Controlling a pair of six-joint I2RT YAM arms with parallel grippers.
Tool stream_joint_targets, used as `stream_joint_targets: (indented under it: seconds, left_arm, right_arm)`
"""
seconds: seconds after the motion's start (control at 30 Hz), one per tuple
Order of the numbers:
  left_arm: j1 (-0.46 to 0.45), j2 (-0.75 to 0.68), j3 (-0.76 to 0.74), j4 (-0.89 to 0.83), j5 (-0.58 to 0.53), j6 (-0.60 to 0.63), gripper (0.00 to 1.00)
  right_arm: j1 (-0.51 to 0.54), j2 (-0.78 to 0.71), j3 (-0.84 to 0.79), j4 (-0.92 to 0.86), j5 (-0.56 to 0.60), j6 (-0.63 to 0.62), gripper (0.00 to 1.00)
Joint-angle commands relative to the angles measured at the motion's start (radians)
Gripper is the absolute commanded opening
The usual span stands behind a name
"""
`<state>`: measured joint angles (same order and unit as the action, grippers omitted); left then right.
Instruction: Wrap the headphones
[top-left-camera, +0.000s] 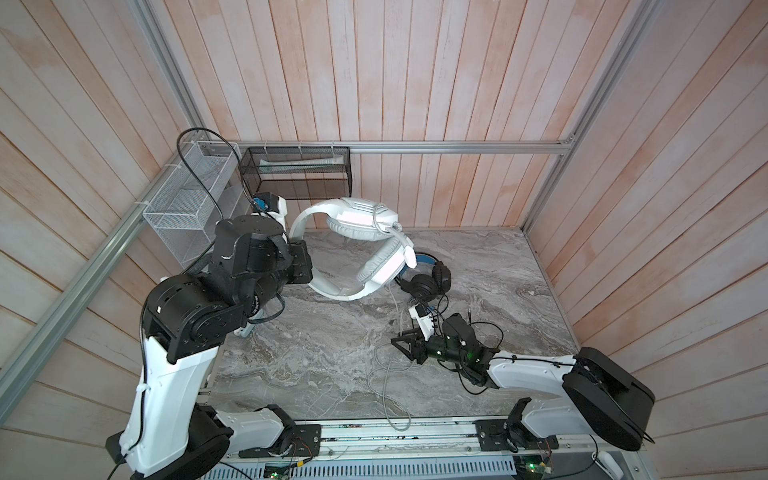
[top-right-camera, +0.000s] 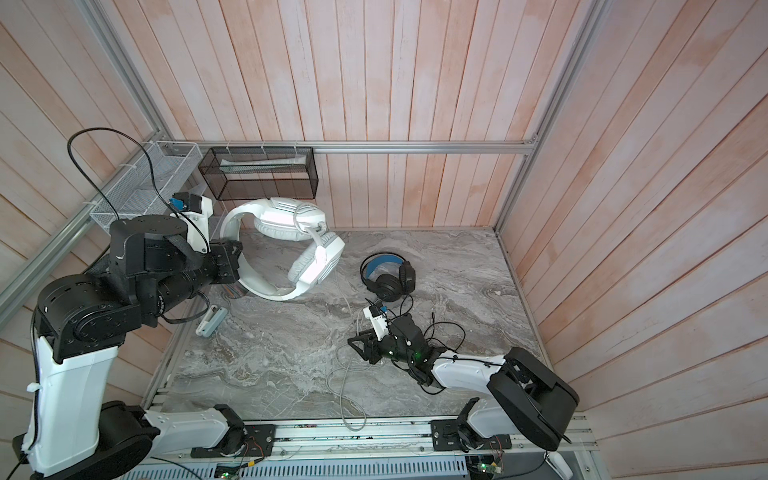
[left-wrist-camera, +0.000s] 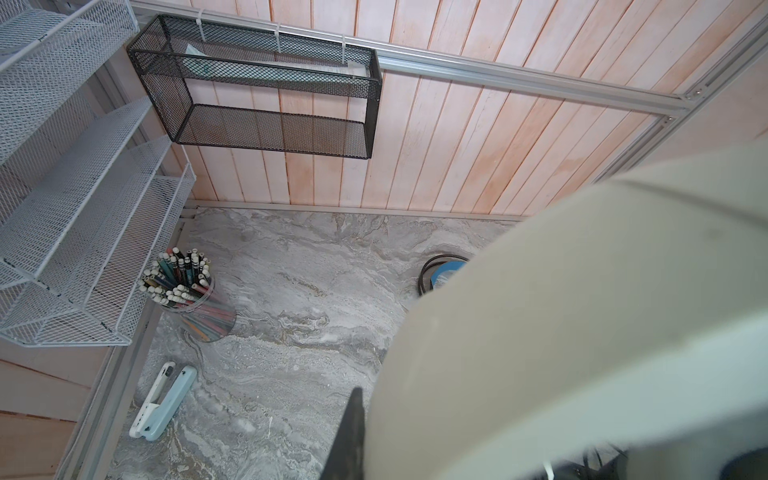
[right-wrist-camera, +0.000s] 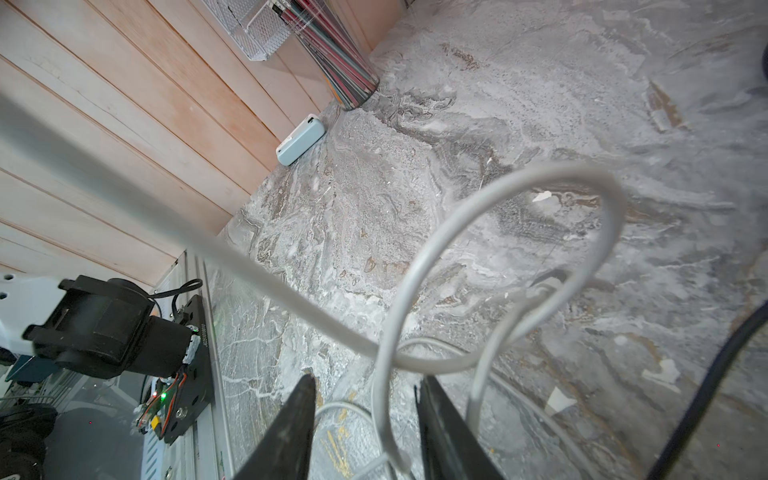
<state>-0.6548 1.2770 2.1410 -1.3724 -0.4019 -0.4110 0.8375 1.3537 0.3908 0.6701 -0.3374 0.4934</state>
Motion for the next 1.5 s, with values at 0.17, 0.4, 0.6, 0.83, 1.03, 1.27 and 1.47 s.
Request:
stream_joint_targets:
  seconds: [0.17,0.4,0.6,0.83,1.03,1.27,1.47]
  left_arm:
    - [0.017,-0.008,-0.016,0.079,-0.023,-0.010,0.00]
    - [0.046,-0.027,-0.058,0.101,-0.010,-0.006,0.00]
    - [0.067,-0.037,-0.085,0.116,0.009,-0.001,0.00]
    - [0.078,-0.041,-0.091,0.114,0.011,0.003,0.00]
    - [0.092,-0.049,-0.107,0.121,0.012,0.008,0.00]
    - [0.102,-0.047,-0.121,0.124,0.011,0.013,0.00]
    - [0.163,-0.065,-0.160,0.131,-0.038,0.023,0.00]
  right_arm:
    - [0.017,0.012,-0.026,0.015,0.006,0.004,0.21]
    - [0.031,-0.045,-0.037,-0.080,0.012,-0.019,0.30]
    - [0.035,-0.084,-0.077,-0.083,0.015,-0.004,0.29]
    - [0.038,-0.131,-0.070,-0.165,0.037,-0.014,0.21]
    - [0.042,-0.169,-0.083,-0.232,0.039,-0.025,0.16]
    - [0.045,-0.223,-0.068,-0.283,0.051,-0.024,0.01]
    - [0.045,-0.406,-0.012,-0.539,0.228,-0.053,0.00]
